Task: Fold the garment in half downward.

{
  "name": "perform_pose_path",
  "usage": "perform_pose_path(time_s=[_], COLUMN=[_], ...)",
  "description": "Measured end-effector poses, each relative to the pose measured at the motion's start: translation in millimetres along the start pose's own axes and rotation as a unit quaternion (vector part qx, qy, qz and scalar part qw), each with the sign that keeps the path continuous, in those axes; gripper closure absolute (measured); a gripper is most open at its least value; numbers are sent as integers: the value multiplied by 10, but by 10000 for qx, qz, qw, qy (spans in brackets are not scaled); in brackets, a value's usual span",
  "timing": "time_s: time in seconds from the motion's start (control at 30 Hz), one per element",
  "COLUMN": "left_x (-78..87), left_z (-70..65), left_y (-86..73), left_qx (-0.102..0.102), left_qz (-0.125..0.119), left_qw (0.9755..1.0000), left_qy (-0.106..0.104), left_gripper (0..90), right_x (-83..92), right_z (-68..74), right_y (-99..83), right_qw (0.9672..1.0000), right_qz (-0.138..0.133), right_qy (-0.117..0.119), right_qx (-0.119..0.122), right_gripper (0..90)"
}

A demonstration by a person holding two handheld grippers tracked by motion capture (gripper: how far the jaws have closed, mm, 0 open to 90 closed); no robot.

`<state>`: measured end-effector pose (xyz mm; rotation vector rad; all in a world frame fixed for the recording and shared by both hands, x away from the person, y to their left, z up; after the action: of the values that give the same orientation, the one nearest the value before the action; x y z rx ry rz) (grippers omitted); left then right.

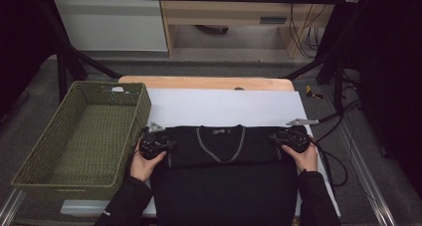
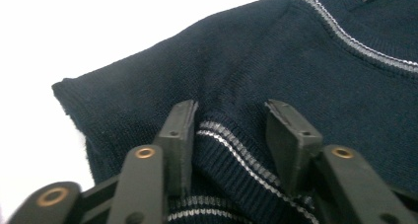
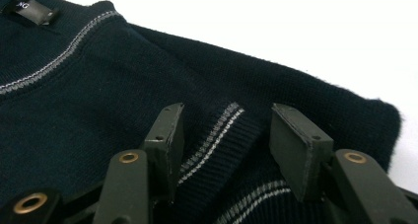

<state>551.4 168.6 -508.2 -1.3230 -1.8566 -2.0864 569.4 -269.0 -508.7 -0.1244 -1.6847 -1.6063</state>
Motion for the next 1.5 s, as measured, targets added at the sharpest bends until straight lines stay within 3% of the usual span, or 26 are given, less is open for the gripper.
perform_pose_path(time_s=[0.23,0.33,0.43,0.5,0.7,0.97,1.17,1.5], left_x=[-5,-3,23,59,116,237,492,729], left_z=[2,1,-4,-12,-35,-93,-223,-397], left_y=[-10,-8,2,11,37,80,196,217], left_qx=[-30,-20,8,53,105,190,126,-138], left_qz=[0,7,39,55,-35,-316,-765,-1005], left_qw=[10000,10000,10000,10000,9999,9993,9968,9945], left_qy=[-54,-48,23,7,-13,-45,-180,-268], left_gripper=[575,586,667,713,761,797,806,815], right_x=[-51,-39,1,34,106,307,478,755], right_z=[11,25,54,69,80,131,219,344], right_y=[-3,-6,4,11,33,163,282,313], right_qw=[9999,9999,9999,9998,9997,9986,9965,9939], right_qz=[-25,-13,-6,65,34,-337,-601,-883], right_qy=[51,48,157,198,251,411,574,658], right_qx=[88,105,49,33,17,-59,2,93], right_gripper=[487,566,743,767,778,797,797,799])
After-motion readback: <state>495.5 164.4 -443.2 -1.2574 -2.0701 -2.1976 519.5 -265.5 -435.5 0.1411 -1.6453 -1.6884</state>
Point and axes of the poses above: each handheld gripper's, and its own axes: x roughly backward along the jaws, y roughly out of its top, z roughly to its left, the point moved 5 cm from there along -x, roughly forward along the jaws, and after that the axes turned 6 degrees about -z, right-handed, at the moved point
